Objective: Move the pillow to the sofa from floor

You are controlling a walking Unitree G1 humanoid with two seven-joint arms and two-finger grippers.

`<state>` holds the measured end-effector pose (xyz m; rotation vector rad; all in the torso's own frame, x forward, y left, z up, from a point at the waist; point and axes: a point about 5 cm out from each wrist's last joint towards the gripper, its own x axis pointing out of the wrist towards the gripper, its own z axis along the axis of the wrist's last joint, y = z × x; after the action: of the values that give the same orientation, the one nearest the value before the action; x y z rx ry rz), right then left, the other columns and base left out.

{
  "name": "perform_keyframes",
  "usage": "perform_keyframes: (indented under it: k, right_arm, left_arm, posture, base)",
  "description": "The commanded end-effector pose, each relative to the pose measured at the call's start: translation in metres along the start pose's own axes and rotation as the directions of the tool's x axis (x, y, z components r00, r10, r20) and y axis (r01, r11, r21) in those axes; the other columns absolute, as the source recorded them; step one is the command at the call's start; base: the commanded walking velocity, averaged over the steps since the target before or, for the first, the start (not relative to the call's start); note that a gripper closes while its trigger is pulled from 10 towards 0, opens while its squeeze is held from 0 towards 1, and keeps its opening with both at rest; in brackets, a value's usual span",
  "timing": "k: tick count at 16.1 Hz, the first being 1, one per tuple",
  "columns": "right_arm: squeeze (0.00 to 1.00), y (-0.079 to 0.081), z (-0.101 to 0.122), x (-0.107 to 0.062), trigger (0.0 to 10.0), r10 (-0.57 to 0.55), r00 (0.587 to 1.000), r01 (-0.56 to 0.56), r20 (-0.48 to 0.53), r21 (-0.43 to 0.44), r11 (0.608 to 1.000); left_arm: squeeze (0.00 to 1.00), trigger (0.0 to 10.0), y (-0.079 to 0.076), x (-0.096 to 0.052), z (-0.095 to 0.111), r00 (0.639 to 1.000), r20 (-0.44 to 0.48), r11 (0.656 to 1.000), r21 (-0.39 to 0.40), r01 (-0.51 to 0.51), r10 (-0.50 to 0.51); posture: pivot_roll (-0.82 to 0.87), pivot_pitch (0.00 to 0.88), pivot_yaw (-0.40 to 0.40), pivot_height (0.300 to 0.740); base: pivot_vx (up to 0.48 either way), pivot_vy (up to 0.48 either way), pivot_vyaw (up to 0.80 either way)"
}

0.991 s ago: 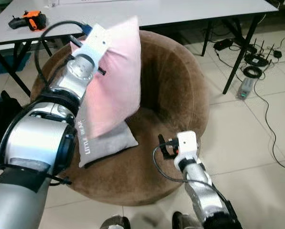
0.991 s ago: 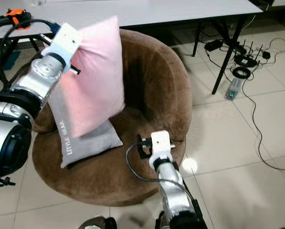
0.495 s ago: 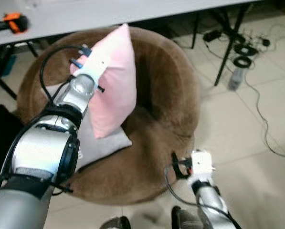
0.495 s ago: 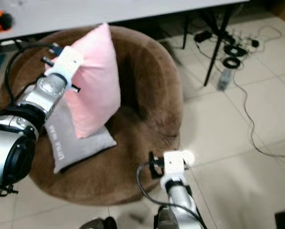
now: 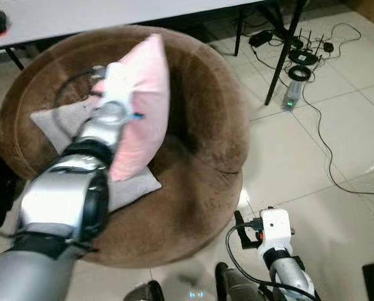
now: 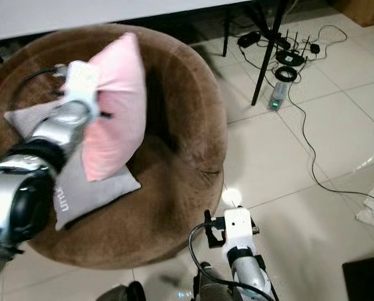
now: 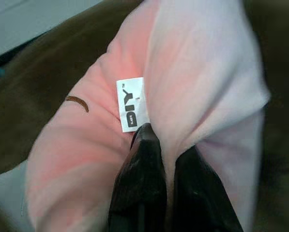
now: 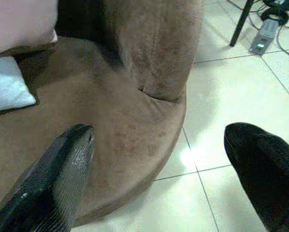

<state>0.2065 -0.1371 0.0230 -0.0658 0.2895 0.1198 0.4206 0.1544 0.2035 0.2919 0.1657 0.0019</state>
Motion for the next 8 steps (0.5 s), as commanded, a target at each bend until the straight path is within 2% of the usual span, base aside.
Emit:
perform_keyframes:
  k: [1,3,5,8]
  right_arm:
    - [0.00,0.003,0.003,0.001,10.0,0.016,1.000,-0.016,-0.005,-0.002,1.000]
    - [0.00,0.004,0.006,0.005,10.0,0.018,1.000,-0.018,-0.001,-0.001,1.000]
    - [0.00,0.006,0.006,0.004,10.0,0.022,1.000,-0.022,-0.005,0.001,1.000]
    - [0.00,0.005,0.005,0.003,10.0,0.023,1.000,-0.023,-0.011,0.001,1.000]
  left_arm:
    - [0.00,0.0,-0.010,0.001,0.019,0.997,0.055,0.998,-0.042,0.047,-0.045]
    - [0.00,0.0,-0.022,0.000,0.036,0.991,0.104,0.994,-0.062,0.093,-0.087]
    - [0.00,0.0,-0.025,-0.001,0.047,0.985,0.139,0.990,-0.081,0.113,-0.101]
    - [0.00,0.0,-0.002,0.001,0.036,0.994,0.105,0.995,-0.102,0.022,-0.011]
  posture:
    - [-0.34,0.202,0.063,0.740]
    - [-0.34,0.197,0.068,0.740]
    - [-0.34,0.196,0.069,0.740]
    - [-0.34,0.195,0.064,0.740]
  base:
    - [0.000,0.000,0.00]
    - [0.000,0.000,0.00]
    - [0.000,0.000,0.00]
    - [0.000,0.000,0.00]
